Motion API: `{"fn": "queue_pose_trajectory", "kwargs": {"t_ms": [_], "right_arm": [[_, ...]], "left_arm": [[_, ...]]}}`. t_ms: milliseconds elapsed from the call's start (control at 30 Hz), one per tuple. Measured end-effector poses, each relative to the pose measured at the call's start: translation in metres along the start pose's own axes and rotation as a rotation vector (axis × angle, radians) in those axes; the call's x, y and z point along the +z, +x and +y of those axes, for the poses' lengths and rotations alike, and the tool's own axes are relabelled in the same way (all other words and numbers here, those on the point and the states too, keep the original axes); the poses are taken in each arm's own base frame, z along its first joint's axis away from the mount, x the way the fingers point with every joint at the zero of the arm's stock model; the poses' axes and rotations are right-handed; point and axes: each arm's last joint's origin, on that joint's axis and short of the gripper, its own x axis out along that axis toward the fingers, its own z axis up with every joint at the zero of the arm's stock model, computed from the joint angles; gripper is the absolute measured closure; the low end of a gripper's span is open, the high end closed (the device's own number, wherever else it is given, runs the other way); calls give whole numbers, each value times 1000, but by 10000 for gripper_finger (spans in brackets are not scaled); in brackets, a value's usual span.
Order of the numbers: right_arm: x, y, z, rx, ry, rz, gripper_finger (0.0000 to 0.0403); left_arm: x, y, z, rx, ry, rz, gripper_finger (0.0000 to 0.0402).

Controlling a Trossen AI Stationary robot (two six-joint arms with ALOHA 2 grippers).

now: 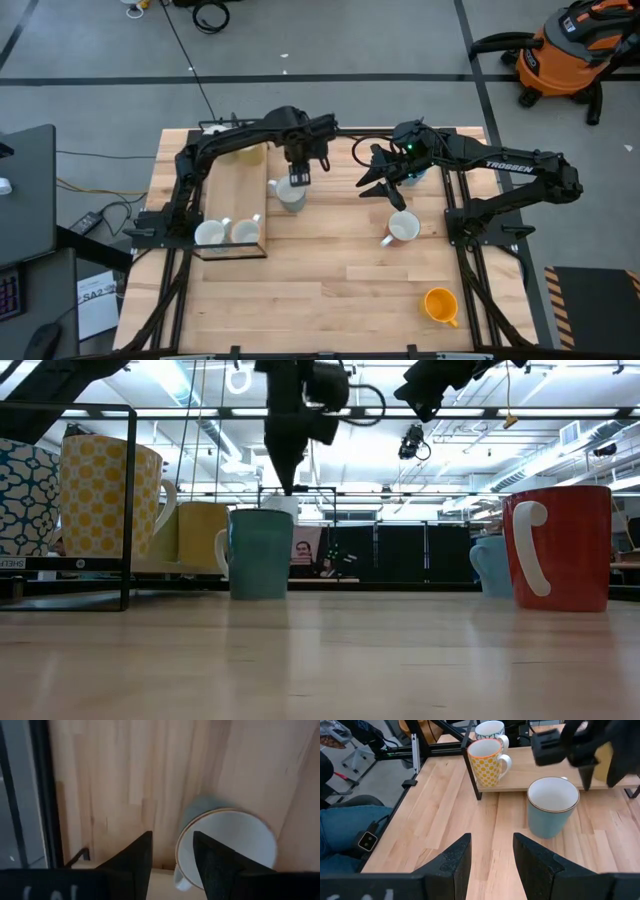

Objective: Place coffee mugs
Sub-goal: Put the light blue mug on the shelf

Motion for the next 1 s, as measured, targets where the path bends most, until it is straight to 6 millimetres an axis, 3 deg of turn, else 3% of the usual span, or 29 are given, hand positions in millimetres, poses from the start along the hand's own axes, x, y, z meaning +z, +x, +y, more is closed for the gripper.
{"fn": "queue_pose_trajectory", "kwargs": {"t_ms": [133, 333, 700, 1000], "right_arm": [[0, 0, 0, 0, 0, 0, 252], [-2, 0, 0, 2, 9, 17, 252], [-4, 0, 1, 7, 15, 42, 252], [-5, 0, 1, 8, 15, 46, 252]], "left_arm": [[-3, -17, 3, 0, -146, -2, 253], [-12, -22, 9, -20, -301, 59, 253], [-34, -60, 11, -24, -398, -42, 253], [-70, -17, -5, -73, -476, -37, 253]]}}
